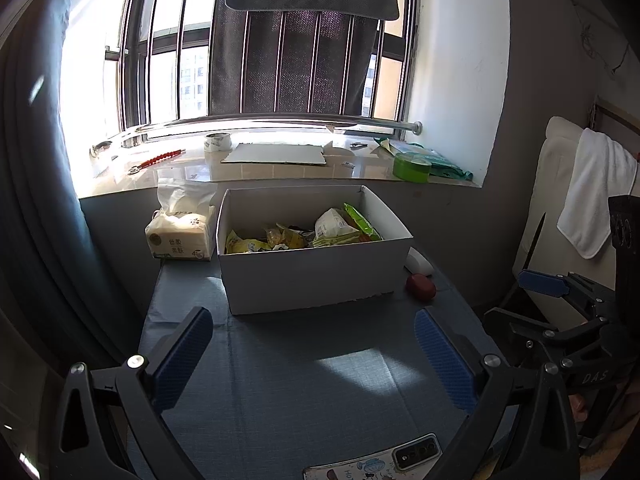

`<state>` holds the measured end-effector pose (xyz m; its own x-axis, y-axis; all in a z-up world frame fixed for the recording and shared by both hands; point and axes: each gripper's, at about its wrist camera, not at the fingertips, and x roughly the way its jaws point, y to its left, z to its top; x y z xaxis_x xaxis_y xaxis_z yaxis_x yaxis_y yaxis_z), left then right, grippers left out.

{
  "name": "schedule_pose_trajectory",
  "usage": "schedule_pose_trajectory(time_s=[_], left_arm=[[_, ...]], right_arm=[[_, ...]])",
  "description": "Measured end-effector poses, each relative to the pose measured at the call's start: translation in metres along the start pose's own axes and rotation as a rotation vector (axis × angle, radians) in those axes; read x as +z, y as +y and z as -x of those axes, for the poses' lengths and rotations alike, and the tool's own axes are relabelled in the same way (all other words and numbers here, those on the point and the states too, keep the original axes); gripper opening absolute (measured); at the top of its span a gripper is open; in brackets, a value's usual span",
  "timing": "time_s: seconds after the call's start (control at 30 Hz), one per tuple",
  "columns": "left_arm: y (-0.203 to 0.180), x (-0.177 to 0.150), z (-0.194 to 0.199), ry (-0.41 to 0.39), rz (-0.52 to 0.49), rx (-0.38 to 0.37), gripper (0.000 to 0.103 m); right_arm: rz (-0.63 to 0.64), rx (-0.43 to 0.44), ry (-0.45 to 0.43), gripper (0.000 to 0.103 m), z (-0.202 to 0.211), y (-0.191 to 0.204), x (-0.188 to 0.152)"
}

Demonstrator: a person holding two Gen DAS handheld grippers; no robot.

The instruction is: Organize snacks

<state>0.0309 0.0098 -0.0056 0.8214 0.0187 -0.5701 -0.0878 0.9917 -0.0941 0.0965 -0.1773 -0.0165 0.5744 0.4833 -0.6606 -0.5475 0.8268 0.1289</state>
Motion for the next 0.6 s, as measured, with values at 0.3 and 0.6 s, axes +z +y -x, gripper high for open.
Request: schedule_pose_trajectory(time_s=[0.3,0.6], left_arm=[[-0.0010,0.0005,0.0001,0.000,-0.002,0.002,0.103],[-0.0027,0.0005,-0.0005,-0.001,-0.014,-0.002,0.103]], right_arm=[[0.003,0.000,0.000,0.103,0.0002,-0.0004,-0.0004],[0.006,0.001,0.002,0.103,0.0001,-0.0011,0.0001]])
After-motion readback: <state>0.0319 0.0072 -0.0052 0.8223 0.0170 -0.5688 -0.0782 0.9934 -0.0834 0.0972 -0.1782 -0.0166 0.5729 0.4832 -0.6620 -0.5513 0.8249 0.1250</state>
